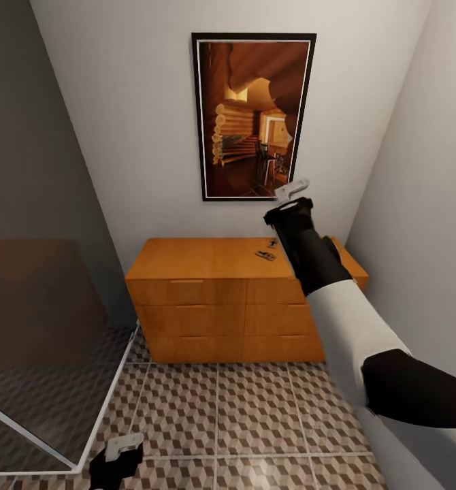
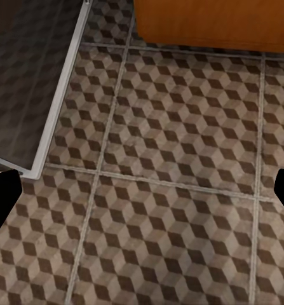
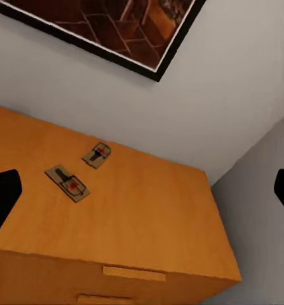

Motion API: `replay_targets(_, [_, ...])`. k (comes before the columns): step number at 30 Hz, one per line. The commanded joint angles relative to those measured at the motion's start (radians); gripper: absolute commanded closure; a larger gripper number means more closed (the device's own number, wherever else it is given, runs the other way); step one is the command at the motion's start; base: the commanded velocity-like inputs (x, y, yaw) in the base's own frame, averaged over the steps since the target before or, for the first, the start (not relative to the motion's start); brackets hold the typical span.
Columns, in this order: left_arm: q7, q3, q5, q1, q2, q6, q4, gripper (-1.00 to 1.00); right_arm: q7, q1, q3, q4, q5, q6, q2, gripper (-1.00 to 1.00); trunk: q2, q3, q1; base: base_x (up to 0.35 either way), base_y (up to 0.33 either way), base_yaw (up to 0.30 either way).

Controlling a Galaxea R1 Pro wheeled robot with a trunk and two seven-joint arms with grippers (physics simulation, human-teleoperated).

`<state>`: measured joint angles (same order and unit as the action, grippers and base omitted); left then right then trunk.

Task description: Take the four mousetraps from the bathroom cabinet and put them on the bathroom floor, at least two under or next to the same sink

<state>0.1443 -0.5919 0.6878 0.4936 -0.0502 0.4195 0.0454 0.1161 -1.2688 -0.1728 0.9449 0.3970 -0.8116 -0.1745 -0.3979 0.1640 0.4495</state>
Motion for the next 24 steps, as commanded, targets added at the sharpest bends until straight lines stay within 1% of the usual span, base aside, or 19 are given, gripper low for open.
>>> replay_targets(1, [0.008, -0.009, 0.001, 0.0, 0.001, 0.001, 0.0, -1.0, 0.057, -0.02, 0.03, -0.058, -0.037, 0.049, 0.0, -1.0, -0.002, 0.002, 0.001, 0.0, 0.0, 0.0])
replay_targets(3, [0.008, -0.01, 0.001, 0.0, 0.002, 0.001, 0.0, -1.0, 0.1, -0.031, 0.059, -0.101, -0.076, 0.093, 0.0, -1.0, -0.002, 0.002, 0.001, 0.0, 0.0, 0.0])
replay_targets(5, [0.008, -0.01, 0.001, 0.0, 0.003, 0.001, 0.0, -1.0, 0.134, -0.039, 0.079, -0.134, -0.119, 0.128, 0.0, -1.0, -0.002, 0.002, 0.001, 0.0, 0.0, 0.0])
replay_targets(8, [0.008, -0.011, 0.001, 0.0, 0.004, 0.001, -0.001, -1.0, 0.164, -0.044, 0.095, -0.175, -0.177, 0.162, 0.0, -1.0, -0.002, 0.002, 0.001, 0.0, 0.0, 0.0])
replay_targets(9, [0.008, -0.011, 0.001, 0.0, 0.004, 0.001, -0.001, -1.0, 0.175, -0.047, 0.101, -0.199, -0.205, 0.176, 0.0, -1.0, -0.002, 0.002, 0.001, 0.0, 0.0, 0.0])
replay_targets(11, [0.008, -0.01, 0.001, 0.0, 0.004, 0.001, -0.001, -1.0, 0.183, -0.048, 0.106, -0.226, -0.231, 0.189, 0.0, -1.0, -0.002, 0.002, 0.001, 0.0, 0.0, 0.0])
replay_targets(15, [0.008, -0.011, 0.001, 0.0, 0.004, 0.001, -0.001, -1.0, 0.177, -0.048, 0.109, -0.244, -0.248, 0.197, 0.0, -1.0, -0.002, 0.002, 0.001, 0.0, 0.0, 0.0])
replay_targets(16, [0.008, -0.011, 0.001, 0.0, 0.004, 0.001, -0.001, -1.0, 0.171, -0.048, 0.109, -0.247, -0.25, 0.198, 0.0, -1.0, -0.002, 0.002, 0.001, 0.0, 0.0, 0.0])
replay_targets(18, [0.008, -0.011, 0.001, 0.0, 0.004, 0.001, -0.001, -1.0, 0.138, -0.048, 0.109, -0.252, -0.254, 0.2, 0.0, -1.0, -0.002, 0.002, 0.001, 0.0, 0.0, 0.0])
replay_targets(19, [0.008, -0.011, 0.001, 0.0, 0.004, 0.001, -0.001, -1.0, 0.103, -0.048, 0.11, -0.254, -0.256, 0.201, 0.0, -1.0, -0.002, 0.002, 0.001, 0.0, 0.0, 0.0])
replay_targets(21, [0.008, -0.011, 0.001, 0.0, 0.004, 0.001, -0.001, -1.0, 0.06, -0.047, 0.11, -0.255, -0.256, 0.202, 0.0, -1.0, -0.002, 0.002, 0.001, 0.0, 0.0, 0.0])
replay_targets(22, [0.008, -0.011, 0.001, 0.0, 0.004, 0.001, -0.001, -1.0, 0.004, -0.047, 0.11, -0.254, -0.257, 0.202, 0.0, -1.0, -0.002, 0.002, 0.001, 0.0, 0.0, 0.0])
replay_targets(24, [0.008, -0.011, 0.001, 0.0, 0.004, 0.001, -0.001, -1.0, -0.046, -0.047, 0.11, -0.254, -0.256, 0.202, 0.0, -1.0, -0.002, 0.002, 0.001, 0.0, 0.0, 0.0])
